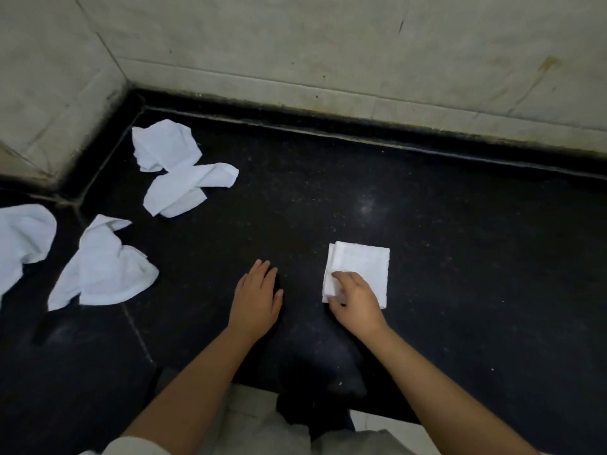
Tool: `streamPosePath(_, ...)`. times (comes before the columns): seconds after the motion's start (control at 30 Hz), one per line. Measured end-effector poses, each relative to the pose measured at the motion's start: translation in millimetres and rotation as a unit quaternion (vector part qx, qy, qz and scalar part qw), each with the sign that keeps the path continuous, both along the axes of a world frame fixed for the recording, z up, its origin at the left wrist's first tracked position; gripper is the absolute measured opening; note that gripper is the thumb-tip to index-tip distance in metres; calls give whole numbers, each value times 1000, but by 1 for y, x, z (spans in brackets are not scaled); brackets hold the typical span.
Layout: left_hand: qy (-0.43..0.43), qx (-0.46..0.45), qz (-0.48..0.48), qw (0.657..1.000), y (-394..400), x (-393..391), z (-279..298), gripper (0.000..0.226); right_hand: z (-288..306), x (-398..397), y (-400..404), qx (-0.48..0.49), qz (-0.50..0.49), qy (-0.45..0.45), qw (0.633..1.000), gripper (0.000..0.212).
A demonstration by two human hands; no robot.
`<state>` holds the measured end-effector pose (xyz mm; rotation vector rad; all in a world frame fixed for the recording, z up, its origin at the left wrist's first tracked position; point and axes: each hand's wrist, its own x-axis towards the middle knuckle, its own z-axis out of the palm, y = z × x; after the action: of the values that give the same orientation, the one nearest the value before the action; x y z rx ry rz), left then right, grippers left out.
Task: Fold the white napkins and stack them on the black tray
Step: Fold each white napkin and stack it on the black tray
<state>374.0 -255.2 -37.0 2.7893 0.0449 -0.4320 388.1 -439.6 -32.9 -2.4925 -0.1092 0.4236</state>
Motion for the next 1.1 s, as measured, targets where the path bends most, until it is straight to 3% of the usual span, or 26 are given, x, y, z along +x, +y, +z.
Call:
streamPosePath(0.17,-82,-71,-61,992,-28,6,-3,32,-9,-20,-52,-64,4,-146,987,33)
streamPosePath(0.33,28,-47,-26,998,-73,24,12,38,-12,-19,-64,-126,36,-168,977,41)
streamPosePath(0.63,12,-115,57,992,-90,15,3,45,-21,-14,-68,-99,58,-140,983,32)
streamPosePath(0.83,-2,10,-92,996,-87,6,5,35,-22,-16,-75,-103,93,-151,979,30)
streamPosePath(1.1,2,114,-216,970,-85,12,12,39,-8,2,-80,-207,210,-115,949,28)
